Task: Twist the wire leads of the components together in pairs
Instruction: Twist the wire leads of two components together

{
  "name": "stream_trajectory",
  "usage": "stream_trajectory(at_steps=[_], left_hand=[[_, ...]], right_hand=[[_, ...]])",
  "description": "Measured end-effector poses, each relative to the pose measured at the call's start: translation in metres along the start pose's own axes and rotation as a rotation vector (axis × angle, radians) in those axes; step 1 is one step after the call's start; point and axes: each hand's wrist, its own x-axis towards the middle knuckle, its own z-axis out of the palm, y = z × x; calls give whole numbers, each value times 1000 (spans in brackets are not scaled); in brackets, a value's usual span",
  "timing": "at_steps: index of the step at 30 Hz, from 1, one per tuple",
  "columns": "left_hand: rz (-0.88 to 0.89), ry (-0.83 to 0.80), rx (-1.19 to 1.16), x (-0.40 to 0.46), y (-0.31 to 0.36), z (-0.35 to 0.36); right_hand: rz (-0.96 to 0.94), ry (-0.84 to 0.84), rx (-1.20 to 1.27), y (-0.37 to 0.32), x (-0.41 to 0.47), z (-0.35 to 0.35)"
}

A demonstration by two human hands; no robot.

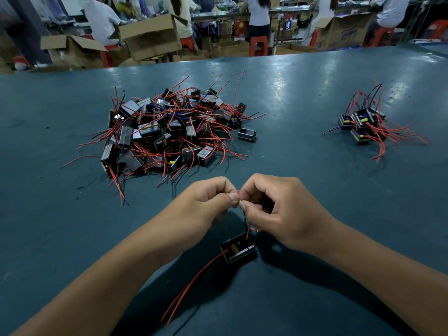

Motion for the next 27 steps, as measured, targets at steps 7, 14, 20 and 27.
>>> stream_trajectory(at_steps=[7, 14, 20, 27], left_hand=[[-127, 2, -269, 1, -2, 7], [81, 141, 11, 3, -6, 1], [264, 258, 290, -3, -1, -1], [280, 264, 289, -7, 2, 0]], right_hand=[[-78, 18, -177, -1, -1, -1], [-20, 142, -42, 2, 2, -2], [44, 177, -24, 2, 3, -3], [33, 198, -33, 0, 2, -4]])
